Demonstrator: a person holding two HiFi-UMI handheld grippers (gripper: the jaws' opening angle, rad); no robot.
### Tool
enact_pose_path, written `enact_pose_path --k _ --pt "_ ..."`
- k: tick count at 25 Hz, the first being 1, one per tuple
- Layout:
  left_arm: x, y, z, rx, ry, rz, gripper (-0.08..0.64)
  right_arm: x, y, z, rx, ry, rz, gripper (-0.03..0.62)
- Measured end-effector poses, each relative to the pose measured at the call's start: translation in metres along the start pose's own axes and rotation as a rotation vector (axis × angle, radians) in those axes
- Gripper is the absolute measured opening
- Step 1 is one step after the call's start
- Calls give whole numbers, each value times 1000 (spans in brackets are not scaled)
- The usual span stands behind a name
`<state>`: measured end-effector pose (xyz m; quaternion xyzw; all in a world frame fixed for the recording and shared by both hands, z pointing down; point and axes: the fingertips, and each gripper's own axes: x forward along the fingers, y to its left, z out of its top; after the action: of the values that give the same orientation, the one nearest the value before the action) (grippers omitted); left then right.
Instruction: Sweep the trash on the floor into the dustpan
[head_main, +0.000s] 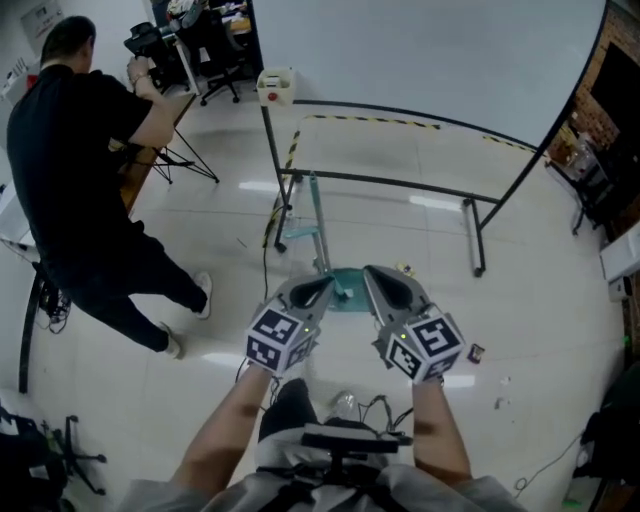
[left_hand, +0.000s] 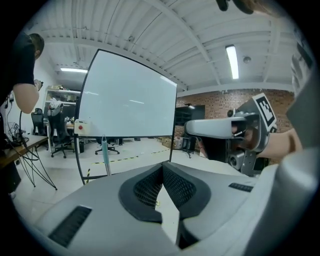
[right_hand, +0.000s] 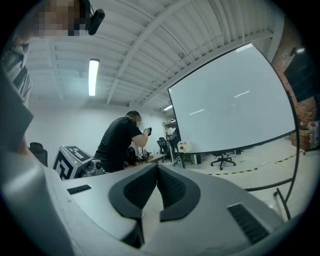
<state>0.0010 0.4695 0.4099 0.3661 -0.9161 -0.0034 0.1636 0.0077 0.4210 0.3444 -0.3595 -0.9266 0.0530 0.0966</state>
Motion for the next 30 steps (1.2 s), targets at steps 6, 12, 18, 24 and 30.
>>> enact_pose_path --k 6,12,18,24,30 --pt "32 61 -24 87 53 -35 8 50 -24 -13 -7 67 -37 8" --pt "75 133 -61 158 146 -137 8 111 -43 -40 23 152 -93 8" --pt "118 184 -88 155 232 -247 8 161 -69 -56 47 205 -242 33" --pt "157 205 -145 216 419 -344 124 174 -87 -80 132 244 -310 34" --pt "186 215 -173 250 494 -378 147 191 -99 -93 175 278 -330 34"
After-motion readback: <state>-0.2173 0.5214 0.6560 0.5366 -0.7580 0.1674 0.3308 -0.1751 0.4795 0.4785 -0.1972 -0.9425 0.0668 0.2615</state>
